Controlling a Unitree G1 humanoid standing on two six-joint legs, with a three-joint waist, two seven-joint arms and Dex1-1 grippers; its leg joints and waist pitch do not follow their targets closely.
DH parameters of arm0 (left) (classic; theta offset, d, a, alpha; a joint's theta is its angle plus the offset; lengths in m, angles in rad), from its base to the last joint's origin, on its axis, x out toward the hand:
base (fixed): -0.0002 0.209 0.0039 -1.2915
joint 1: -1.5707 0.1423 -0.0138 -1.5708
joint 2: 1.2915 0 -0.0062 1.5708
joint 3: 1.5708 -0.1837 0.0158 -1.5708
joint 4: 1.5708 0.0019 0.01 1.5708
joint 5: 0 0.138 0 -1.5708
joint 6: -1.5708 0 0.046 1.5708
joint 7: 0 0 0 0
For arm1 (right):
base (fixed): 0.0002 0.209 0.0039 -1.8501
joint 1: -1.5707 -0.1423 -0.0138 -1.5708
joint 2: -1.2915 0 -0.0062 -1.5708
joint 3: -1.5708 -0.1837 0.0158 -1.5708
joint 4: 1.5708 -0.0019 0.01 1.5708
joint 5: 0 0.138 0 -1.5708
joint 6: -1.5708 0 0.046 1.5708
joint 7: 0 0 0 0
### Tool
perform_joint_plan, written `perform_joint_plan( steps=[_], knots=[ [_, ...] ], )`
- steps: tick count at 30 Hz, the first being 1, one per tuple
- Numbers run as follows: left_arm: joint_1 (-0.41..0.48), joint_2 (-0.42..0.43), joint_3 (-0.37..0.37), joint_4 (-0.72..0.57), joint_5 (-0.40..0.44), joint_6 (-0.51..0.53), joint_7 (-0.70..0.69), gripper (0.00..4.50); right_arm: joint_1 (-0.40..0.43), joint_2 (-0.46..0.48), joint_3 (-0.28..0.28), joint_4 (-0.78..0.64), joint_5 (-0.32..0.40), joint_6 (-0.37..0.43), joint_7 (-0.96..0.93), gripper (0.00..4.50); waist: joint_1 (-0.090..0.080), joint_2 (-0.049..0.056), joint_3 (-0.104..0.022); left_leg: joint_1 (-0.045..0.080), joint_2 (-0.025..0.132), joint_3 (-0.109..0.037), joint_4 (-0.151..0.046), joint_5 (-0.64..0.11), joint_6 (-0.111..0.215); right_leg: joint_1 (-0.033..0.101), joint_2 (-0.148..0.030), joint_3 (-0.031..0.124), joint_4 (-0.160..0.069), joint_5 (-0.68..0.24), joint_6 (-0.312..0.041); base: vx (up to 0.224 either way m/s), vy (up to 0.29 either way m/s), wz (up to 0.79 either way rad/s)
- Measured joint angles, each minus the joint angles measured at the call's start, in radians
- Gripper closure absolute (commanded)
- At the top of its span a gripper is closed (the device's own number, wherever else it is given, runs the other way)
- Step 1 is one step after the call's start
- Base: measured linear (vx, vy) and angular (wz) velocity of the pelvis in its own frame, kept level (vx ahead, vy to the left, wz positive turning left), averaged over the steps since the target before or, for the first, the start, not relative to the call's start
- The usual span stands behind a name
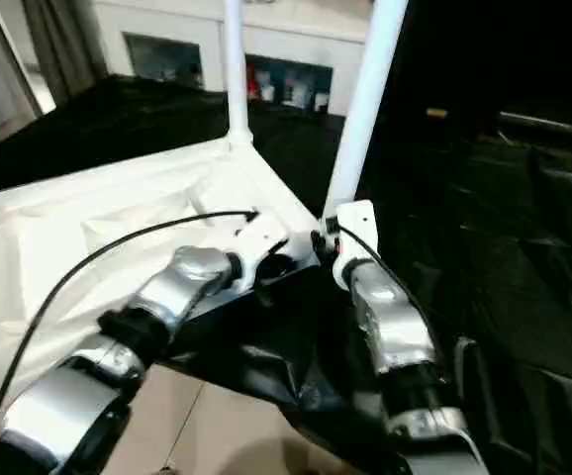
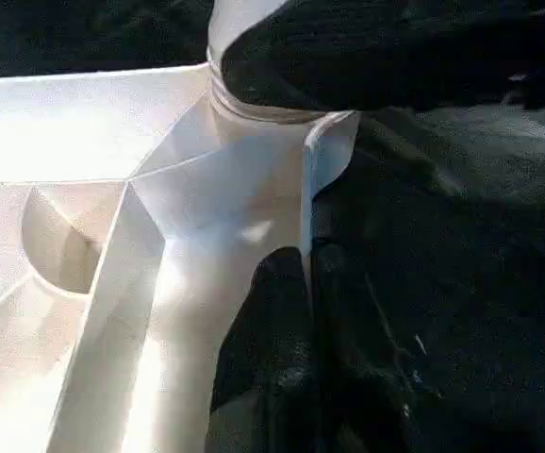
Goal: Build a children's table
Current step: Rotate leg to tighten
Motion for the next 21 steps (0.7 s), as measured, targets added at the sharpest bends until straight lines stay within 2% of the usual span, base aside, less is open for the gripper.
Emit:
perform_joint_plan(
  steps=[3, 4, 9, 11, 16, 21],
  knots=[
    [-0.007, -0.001, 0.001, 0.020, 0.001, -0.016, 0.000, 4.50, 0.000, 0.007, -0.001, 0.007, -0.013, -0.014, -0.007, 2.02, 0.005, 0.000, 0.000, 0.001, 0.000, 0.000, 0.000, 0.000, 0.000, 0.000, 0.000, 0.000, 0.000, 0.000, 0.000, 0.000, 0.000, 0.00],
    [-0.007, -0.001, 0.001, 0.024, 0.002, -0.022, 0.000, 4.50, 0.000, 0.008, -0.002, 0.012, -0.013, -0.023, -0.007, 1.51, 0.006, 0.000, 0.000, 0.001, 0.000, 0.000, 0.000, 0.000, 0.000, 0.000, 0.000, 0.000, 0.000, -0.001, 0.001, 0.000, 0.000, 0.00],
    [-0.007, 0.005, 0.000, 0.035, 0.004, -0.048, -0.011, 4.50, 0.008, -0.011, 0.001, 0.013, -0.009, -0.042, 0.030, 1.18, 0.005, 0.000, 0.000, 0.001, 0.000, 0.000, 0.000, 0.000, 0.000, 0.000, 0.000, 0.000, 0.000, -0.002, 0.003, 0.000, 0.000, 0.00],
    [-0.006, 0.013, -0.001, 0.034, 0.004, -0.059, -0.032, 4.50, 0.023, -0.058, 0.013, -0.011, -0.008, -0.038, 0.095, 0.95, 0.007, 0.000, 0.000, 0.001, 0.000, 0.000, 0.000, 0.000, 0.000, 0.000, 0.000, 0.000, 0.000, -0.002, 0.003, 0.000, 0.000, 0.00],
    [0.014, 0.047, -0.002, 0.009, 0.003, -0.084, -0.087, 4.50, 0.055, -0.173, 0.045, -0.092, -0.008, -0.017, 0.242, 0.95, 0.008, 0.002, 0.000, 0.000, 0.000, 0.001, -0.001, 0.000, 0.000, 0.000, 0.000, 0.000, 0.001, -0.002, 0.003, 0.000, 0.000, 0.00],
    [0.071, 0.115, -0.013, -0.068, -0.009, -0.125, -0.226, 4.50, 0.132, -0.324, 0.084, -0.245, 0.059, 0.005, 0.498, 0.95, 0.010, 0.002, 0.000, 0.000, 0.000, 0.001, -0.003, 0.000, 0.000, 0.001, 0.000, 0.000, 0.001, -0.002, 0.003, 0.000, 0.000, 0.00]
  ],
)
